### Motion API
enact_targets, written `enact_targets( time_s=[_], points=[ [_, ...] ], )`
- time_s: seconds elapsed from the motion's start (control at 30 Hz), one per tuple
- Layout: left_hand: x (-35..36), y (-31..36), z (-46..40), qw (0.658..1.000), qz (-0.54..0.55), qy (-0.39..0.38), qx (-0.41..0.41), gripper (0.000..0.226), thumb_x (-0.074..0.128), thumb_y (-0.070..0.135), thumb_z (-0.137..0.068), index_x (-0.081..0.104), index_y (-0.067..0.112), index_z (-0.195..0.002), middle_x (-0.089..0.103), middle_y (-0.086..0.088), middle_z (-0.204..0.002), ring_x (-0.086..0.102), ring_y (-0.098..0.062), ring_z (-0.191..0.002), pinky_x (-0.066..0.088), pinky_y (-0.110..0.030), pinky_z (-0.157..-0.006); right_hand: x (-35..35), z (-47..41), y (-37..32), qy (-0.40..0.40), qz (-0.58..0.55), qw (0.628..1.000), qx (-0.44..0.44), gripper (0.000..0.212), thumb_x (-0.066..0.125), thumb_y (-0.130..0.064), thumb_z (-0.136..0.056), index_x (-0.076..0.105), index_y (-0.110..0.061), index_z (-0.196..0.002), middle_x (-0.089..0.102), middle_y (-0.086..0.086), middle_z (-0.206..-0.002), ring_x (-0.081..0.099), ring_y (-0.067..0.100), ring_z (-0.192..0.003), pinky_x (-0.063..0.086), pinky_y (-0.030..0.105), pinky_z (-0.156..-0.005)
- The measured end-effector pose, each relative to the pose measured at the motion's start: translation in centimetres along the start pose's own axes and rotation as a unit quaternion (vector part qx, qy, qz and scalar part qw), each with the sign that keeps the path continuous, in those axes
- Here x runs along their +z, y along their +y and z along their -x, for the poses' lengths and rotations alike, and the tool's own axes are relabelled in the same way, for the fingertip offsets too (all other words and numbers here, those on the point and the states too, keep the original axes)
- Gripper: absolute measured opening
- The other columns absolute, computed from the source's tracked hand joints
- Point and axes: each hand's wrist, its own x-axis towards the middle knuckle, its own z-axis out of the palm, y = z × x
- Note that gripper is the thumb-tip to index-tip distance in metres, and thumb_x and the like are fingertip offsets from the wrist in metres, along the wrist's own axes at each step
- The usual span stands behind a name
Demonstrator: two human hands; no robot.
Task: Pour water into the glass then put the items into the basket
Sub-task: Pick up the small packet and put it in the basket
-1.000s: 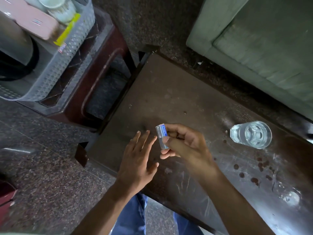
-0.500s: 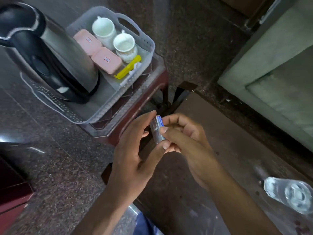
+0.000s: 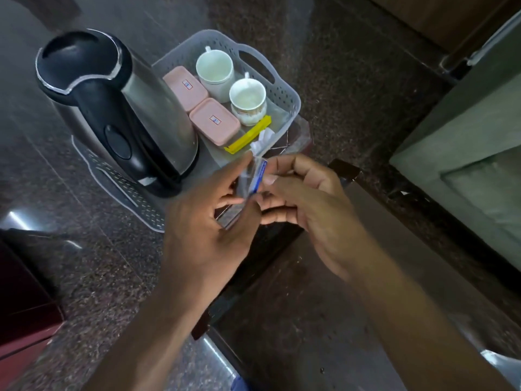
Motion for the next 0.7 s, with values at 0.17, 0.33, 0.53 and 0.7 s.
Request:
enact_targets(
  time_s=[0.17,0.33,0.53,0.7],
  points=[
    [0.3,-1.3,-3.1,0.996,0.034,0.053,-0.063,0.057,0.076,0.013,-0.093,0.067,0.028,-0.147,0.077,0.016,-0.132,0.077,0.001,-0.119,0.064,-0.034,-0.105,-0.4,-3.9,-1.6,0.043,0.172,0.982,-0.068,0.020,0.071,-0.027,-0.092,0.074,-0.020,-0.111,0.082,0.009,-0.099,0.077,0.014,-0.084,0.066,0.042,-0.084],
    [1.3,-2.2,-5.2,0.991,-0.103,0.046,-0.069,0.051,0.071,0.021,-0.089,0.075,0.022,-0.140,0.084,-0.001,-0.122,0.082,-0.022,-0.106,0.066,-0.046,-0.099,-1.7,-7.8,-2.1,0.137,0.496,0.831,-0.211,0.038,0.073,-0.032,-0.092,0.070,-0.023,-0.129,0.075,-0.006,-0.124,0.069,0.013,-0.116,0.057,0.040,-0.102],
    [2.8,-2.9,-6.4,0.973,-0.159,0.038,-0.162,0.049,0.075,0.010,-0.090,0.076,0.026,-0.136,0.082,-0.013,-0.104,0.075,-0.038,-0.098,0.063,-0.048,-0.094,-3.0,-10.9,-2.5,0.075,0.665,0.718,-0.192,0.074,0.072,-0.040,-0.090,0.049,-0.016,-0.156,0.044,0.014,-0.164,0.036,0.034,-0.156,0.030,0.051,-0.128],
    [3.4,-3.0,-7.1,0.949,-0.214,0.045,-0.229,0.051,0.064,0.003,-0.090,0.075,0.027,-0.133,0.081,-0.009,-0.120,0.072,-0.039,-0.115,0.057,-0.045,-0.100,-3.4,-11.8,-2.5,0.060,0.693,0.699,-0.167,0.085,0.069,-0.046,-0.092,0.035,-0.016,-0.164,0.028,0.019,-0.173,0.017,0.037,-0.164,0.014,0.050,-0.134]
  ],
)
